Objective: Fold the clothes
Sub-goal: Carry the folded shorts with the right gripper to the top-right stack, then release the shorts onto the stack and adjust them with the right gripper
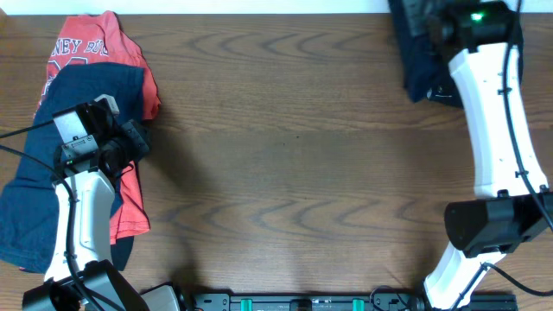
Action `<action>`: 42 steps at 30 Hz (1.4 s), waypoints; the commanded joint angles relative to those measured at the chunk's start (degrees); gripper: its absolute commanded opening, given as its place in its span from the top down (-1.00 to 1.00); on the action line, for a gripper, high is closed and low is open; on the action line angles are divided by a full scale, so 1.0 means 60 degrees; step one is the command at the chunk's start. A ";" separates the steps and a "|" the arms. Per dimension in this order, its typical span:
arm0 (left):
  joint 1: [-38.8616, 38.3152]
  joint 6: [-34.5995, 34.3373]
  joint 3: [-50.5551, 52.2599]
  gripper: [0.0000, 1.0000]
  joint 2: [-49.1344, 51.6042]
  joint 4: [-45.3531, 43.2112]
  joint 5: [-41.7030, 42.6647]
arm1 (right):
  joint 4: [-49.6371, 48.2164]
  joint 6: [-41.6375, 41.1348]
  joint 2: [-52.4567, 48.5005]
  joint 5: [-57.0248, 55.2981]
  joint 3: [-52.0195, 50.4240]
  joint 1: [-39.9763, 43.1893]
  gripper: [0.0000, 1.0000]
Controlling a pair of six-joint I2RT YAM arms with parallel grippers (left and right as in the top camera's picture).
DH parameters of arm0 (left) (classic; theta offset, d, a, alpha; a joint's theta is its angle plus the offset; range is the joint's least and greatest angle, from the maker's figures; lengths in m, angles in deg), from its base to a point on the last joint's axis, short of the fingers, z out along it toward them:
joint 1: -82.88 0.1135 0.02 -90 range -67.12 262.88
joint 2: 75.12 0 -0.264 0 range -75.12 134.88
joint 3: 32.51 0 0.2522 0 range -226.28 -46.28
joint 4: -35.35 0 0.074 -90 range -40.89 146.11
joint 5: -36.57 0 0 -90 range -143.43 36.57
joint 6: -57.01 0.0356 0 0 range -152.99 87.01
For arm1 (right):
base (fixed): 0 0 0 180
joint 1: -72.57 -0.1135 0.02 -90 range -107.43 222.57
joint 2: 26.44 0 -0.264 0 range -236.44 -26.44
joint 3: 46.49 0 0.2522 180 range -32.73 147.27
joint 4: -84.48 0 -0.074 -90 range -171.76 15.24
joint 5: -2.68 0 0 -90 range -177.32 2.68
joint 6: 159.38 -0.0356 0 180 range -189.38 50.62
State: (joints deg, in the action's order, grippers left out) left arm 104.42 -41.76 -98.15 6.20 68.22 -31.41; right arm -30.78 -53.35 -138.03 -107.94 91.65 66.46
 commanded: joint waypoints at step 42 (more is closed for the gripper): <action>0.0022 0.0087 0.0062 0.28 0.0058 -0.0754 -0.0109 | -0.4812 0.3064 -0.2674 -0.0124 0.0503 0.5402 0.99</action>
State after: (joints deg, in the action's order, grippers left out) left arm 104.42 -41.76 -98.15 6.20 64.01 -31.41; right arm -59.02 -35.66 -154.99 -110.85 93.31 97.41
